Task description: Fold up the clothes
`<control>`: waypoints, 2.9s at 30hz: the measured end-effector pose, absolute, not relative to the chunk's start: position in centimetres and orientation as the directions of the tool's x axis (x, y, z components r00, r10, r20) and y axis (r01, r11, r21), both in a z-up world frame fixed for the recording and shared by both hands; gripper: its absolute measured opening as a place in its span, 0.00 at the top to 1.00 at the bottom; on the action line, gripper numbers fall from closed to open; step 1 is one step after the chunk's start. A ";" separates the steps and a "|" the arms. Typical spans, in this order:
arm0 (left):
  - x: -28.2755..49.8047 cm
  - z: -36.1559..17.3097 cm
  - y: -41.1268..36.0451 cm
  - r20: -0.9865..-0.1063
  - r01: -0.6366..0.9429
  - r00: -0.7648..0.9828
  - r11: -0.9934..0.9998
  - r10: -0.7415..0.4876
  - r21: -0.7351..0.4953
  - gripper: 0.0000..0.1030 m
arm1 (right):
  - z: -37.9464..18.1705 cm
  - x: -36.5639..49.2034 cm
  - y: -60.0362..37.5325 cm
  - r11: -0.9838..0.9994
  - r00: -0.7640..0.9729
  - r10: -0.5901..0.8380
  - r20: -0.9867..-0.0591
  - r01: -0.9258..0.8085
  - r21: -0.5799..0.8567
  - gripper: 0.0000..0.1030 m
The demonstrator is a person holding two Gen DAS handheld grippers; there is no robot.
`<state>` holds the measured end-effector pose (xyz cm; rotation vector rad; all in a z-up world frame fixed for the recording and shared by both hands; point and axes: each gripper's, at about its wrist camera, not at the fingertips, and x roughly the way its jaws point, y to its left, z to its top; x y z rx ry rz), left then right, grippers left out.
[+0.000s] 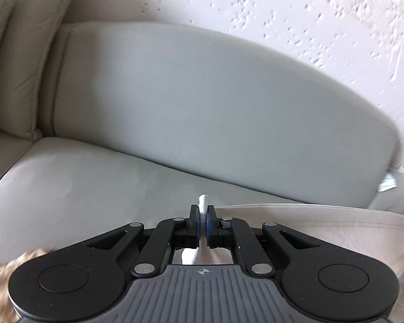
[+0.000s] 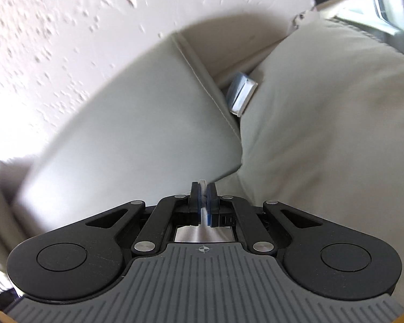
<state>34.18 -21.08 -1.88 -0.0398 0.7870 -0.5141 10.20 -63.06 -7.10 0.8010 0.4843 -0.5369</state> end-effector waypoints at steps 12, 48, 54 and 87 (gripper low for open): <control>21.9 -1.9 -12.3 -0.699 0.391 0.485 0.845 -0.526 -0.366 0.97 | -2.5 -5.8 -57.0 0.507 0.786 -0.191 -0.587 0.592 0.627 0.97; 11.2 -14.2 -19.6 -0.881 0.653 0.247 0.741 -0.404 -0.157 0.67 | -14.7 -3.4 -43.9 0.687 0.476 0.052 -0.878 0.621 0.377 0.71; 10.5 -13.8 -17.9 -0.895 0.704 0.161 0.684 -0.416 -0.191 0.68 | -15.8 -3.6 -45.1 0.656 0.408 0.248 -0.879 0.597 0.462 0.70; 5.9 -8.9 -11.3 -0.835 0.696 0.200 0.674 -0.513 -0.248 0.61 | -10.3 -10.6 -39.0 0.770 0.434 0.264 -0.862 0.443 0.459 0.53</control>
